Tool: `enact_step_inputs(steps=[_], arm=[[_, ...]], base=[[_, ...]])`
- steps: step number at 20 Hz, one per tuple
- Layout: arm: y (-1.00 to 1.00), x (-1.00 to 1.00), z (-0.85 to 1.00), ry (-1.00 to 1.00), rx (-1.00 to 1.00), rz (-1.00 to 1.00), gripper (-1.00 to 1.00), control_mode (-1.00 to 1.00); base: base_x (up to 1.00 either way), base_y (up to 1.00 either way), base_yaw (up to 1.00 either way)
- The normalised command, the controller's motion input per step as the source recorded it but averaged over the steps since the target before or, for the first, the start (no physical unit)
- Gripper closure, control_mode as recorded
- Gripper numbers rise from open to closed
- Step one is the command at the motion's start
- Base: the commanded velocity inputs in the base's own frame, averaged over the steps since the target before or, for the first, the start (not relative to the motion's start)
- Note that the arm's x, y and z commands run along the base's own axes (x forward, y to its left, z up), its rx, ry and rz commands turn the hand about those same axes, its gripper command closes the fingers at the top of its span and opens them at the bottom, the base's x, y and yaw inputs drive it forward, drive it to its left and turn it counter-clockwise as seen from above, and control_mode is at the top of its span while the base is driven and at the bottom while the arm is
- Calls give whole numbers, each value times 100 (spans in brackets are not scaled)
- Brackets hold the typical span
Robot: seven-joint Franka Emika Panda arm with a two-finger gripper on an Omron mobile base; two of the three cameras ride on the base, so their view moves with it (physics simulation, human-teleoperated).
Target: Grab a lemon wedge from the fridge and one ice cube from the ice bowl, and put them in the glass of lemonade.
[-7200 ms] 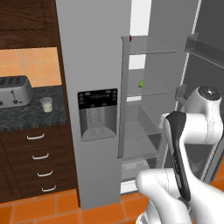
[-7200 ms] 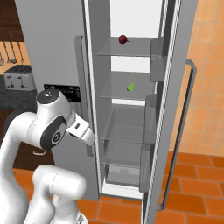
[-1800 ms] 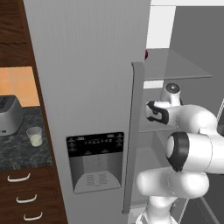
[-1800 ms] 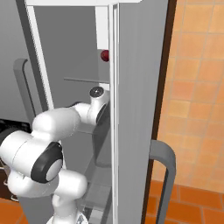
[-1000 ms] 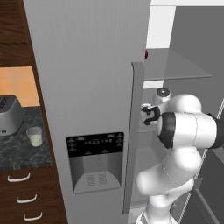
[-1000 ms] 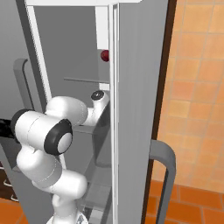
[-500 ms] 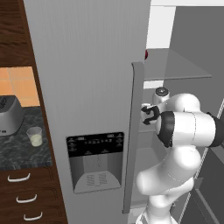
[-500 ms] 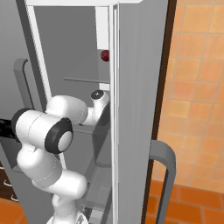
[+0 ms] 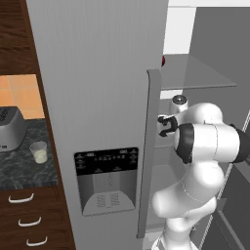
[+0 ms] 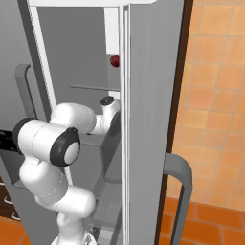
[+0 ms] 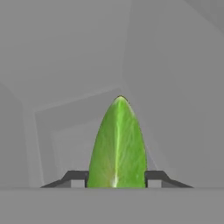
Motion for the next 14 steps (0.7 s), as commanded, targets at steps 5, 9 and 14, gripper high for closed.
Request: enact_step_inputs(steps=[5,9,14], arm=[[-3,-65,0,-5,6,2,100,-100],[-11,-100,25,-16,8,5,100,-100],[-2,-100,81,-4,1,7,100,-100]], base=[[0,0,0],[0,0,0],[0,0,0]])
